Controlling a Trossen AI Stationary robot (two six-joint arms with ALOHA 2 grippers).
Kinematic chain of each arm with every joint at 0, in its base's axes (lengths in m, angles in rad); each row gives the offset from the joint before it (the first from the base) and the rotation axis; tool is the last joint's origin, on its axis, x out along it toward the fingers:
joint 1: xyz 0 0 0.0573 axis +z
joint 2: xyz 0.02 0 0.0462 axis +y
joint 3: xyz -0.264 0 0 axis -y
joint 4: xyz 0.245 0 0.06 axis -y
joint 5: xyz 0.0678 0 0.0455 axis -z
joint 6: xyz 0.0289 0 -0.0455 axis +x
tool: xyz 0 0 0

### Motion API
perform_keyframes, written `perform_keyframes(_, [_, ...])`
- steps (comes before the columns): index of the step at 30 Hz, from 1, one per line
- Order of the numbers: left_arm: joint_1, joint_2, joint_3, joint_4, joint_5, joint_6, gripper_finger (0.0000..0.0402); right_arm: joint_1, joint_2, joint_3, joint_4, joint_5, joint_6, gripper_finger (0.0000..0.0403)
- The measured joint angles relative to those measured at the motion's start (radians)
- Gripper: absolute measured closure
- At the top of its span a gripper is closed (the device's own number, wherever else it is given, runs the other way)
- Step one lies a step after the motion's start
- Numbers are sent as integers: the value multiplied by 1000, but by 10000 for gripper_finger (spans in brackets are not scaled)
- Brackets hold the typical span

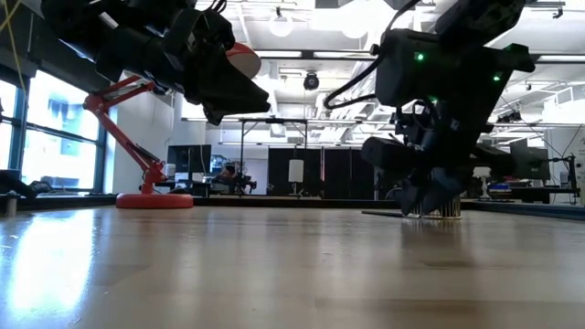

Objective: Put items in baskets/containers
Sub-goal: Put the black brush into the gold holder

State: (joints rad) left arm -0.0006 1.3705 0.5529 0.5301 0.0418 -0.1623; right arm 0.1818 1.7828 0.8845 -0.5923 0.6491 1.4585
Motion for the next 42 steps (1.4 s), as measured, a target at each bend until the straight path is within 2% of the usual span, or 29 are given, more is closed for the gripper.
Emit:
perform_keyframes(15, [0,0,0,0,0,0,271,-83,3,0,-21,-3,-36,253])
perform_keyframes(26, [0,0,0,0,0,0,271,-104,3,0,-28,-64,-53,256])
perform_keyframes(31, [0,0,0,0,0,-1,271,-104,3,1,-5,-92,-96,290])
perform_keyframes(38, [0,0,0,1,9,-4,271,-105,3,1,36,-119,-137,390])
perform_keyframes(42, [0,0,0,1,9,-4,271,-105,3,1,44,-139,-161,387])
